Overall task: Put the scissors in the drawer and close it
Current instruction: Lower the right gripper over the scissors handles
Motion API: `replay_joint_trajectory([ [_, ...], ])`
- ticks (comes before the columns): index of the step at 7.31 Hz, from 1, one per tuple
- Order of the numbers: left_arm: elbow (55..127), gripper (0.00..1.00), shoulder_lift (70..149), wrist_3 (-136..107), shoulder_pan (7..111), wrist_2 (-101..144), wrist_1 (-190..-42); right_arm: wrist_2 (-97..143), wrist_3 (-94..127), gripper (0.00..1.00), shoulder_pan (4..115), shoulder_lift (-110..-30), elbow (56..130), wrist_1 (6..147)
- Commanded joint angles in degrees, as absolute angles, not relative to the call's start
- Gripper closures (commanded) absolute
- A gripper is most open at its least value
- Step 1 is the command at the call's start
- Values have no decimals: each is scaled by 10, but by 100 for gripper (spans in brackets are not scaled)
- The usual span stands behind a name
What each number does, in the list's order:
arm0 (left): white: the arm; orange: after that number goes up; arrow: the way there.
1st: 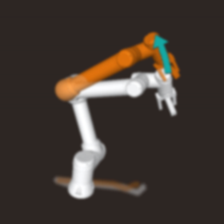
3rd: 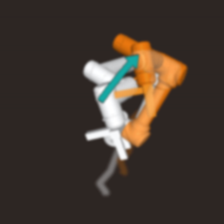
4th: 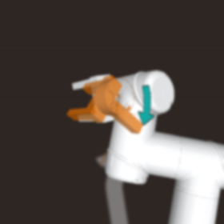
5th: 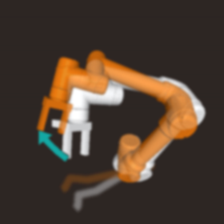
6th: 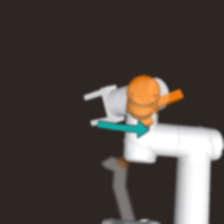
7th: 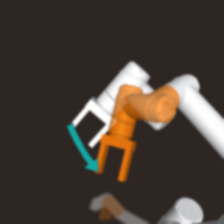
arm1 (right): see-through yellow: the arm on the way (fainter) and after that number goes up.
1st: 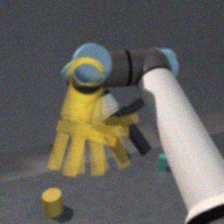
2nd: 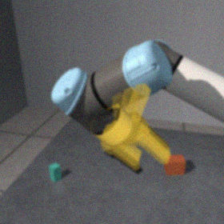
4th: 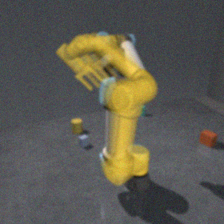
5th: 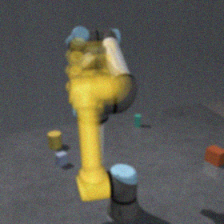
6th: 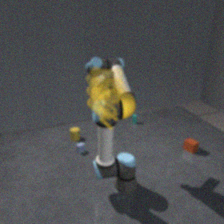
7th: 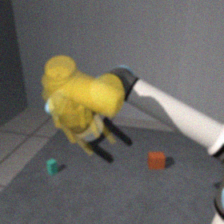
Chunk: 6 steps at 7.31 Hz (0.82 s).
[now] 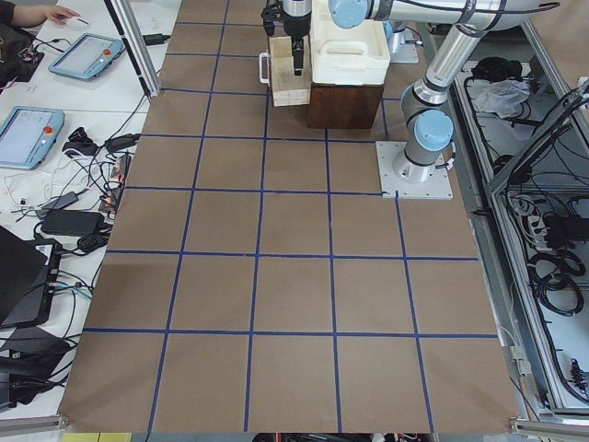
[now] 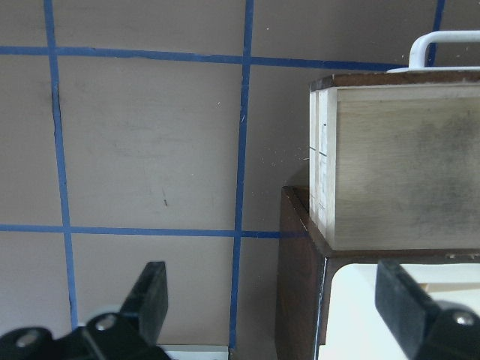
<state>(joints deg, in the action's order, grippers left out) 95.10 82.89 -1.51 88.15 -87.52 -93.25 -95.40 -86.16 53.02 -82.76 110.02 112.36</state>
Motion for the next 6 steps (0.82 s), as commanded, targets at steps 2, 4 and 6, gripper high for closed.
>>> replay_joint_trajectory([
  [2, 951, 0, 829, -16, 882, -875, -932, -908, -1091, 7, 475, -780, 1232, 1373],
  [4, 951, 0, 830, -16, 882, -875, -932, -886, -1168, 8, 472, -753, 1236, 1422],
  [6, 952, 0, 831, -16, 882, -872, -932, -830, -1214, 11, 465, -746, 1219, 1417],
])
